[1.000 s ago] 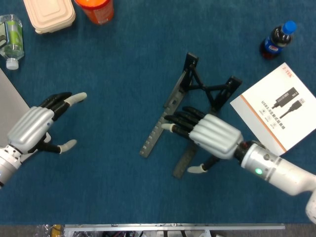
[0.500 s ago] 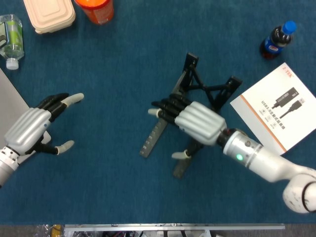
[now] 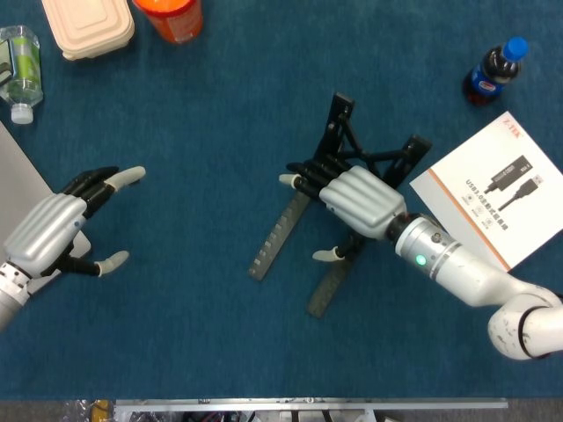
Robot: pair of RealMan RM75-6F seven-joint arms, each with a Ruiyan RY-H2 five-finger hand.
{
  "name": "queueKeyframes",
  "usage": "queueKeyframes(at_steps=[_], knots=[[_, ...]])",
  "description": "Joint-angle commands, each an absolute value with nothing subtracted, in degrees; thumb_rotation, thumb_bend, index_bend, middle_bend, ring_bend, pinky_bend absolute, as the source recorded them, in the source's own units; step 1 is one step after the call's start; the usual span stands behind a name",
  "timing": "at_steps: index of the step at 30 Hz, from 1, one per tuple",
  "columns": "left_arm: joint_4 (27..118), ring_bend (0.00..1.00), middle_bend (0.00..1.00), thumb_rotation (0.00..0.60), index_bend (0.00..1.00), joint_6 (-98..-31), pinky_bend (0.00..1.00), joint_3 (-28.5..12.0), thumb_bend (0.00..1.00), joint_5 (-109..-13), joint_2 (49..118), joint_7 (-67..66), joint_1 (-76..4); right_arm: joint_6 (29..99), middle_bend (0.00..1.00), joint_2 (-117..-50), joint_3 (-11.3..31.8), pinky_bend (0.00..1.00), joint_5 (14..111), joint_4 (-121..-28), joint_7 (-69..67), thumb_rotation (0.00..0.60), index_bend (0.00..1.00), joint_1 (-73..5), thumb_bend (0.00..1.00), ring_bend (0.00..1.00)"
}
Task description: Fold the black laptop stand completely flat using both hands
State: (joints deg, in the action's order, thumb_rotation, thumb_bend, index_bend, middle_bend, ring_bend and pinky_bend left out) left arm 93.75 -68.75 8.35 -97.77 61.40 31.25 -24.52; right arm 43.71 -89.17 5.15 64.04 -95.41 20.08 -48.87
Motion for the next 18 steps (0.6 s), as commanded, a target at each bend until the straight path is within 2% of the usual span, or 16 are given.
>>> queueKeyframes(at_steps=[1,12,18], knots=[[93.6,0.06,0.15,0.600,0.07,-68.7,0.07,8.4,0.27,-97.8,61.6,31.3,-24.5,43.9,0.02,-89.3,4.8,0.00,63.2,-94.9,20.4,0.396,0.00,-48.8,0.13,0.00],[93.3,0.06,0.15,0.600,0.07,-68.7,0.07,8.3,0.27,-98.0,61.9,31.5,-24.5,44.9,0.02,-89.6,4.2,0.00,60.9,-94.0,20.9,0.396,0.00,-48.7,0.13,0.00],[93.2,0.06,0.15,0.600,0.07,-69.1,0.07,8.4,0.27,-98.0,61.6,31.7,-24.2,44.7,0.02,-90.1,3.5,0.00,63.0,-95.6,20.5,0.397,0.00,-48.9,0.13,0.00]])
